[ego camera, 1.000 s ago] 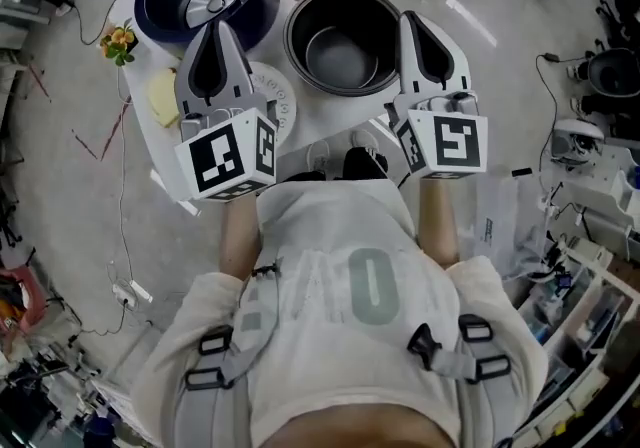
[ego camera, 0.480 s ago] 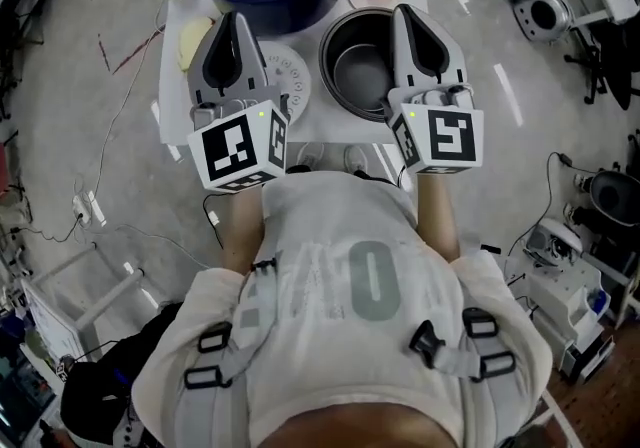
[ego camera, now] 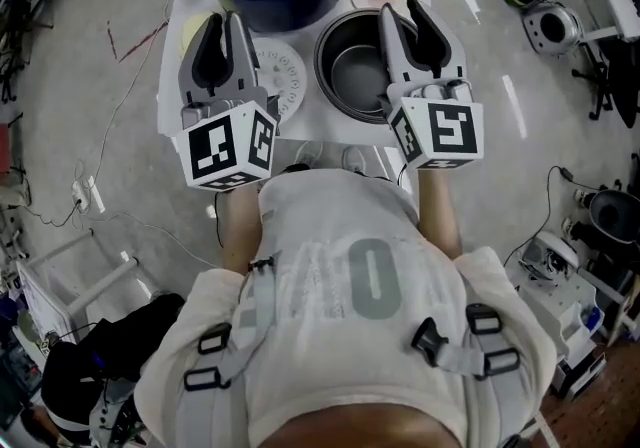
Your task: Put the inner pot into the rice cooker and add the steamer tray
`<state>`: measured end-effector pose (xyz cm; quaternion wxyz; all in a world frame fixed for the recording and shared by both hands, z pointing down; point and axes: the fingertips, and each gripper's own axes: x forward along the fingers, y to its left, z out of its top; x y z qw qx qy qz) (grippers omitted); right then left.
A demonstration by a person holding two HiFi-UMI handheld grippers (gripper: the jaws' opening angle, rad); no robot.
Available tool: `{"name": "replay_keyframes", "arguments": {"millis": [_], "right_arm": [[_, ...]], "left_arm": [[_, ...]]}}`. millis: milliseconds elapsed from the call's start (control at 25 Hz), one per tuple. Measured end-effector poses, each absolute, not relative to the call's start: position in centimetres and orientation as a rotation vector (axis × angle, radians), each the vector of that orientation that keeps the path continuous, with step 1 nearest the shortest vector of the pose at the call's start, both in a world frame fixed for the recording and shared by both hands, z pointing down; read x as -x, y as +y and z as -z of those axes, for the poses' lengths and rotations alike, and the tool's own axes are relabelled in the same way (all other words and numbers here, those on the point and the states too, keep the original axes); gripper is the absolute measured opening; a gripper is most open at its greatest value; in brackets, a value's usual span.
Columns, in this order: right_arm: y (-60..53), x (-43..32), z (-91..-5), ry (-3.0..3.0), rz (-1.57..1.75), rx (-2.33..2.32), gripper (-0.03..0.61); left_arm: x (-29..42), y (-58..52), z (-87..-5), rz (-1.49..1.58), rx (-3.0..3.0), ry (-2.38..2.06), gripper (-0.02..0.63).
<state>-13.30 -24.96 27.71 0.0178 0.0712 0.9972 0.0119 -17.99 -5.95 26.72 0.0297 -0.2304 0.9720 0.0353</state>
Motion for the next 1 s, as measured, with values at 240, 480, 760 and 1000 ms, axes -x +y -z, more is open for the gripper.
{"name": "replay_keyframes", "arguments": {"millis": [240, 480, 760, 1000], "right_arm": [[-28.5, 13.0, -29.8, 3.157, 0.195, -0.172, 0.321], [-33.5, 11.2, -34.7, 3.256, 0.415, -0.016, 0.322], [-35.9, 9.0, -41.8, 3.327, 0.735, 0.045, 0.319], [-35.9, 8.2, -45.7, 3.280, 1.059, 0.022, 0.318]], "left_arm": [[18.4, -9.8, -30.4, -0.234, 0.984, 3.057, 0.325], [18.4, -12.7, -36.4, -0.603, 1.198, 3.168, 0.325], [17.5, -14.9, -43.0, -0.983, 1.328, 3.259, 0.324], [16.7, -16.5, -45.4, -1.234, 1.383, 3.242, 0.308]]}}
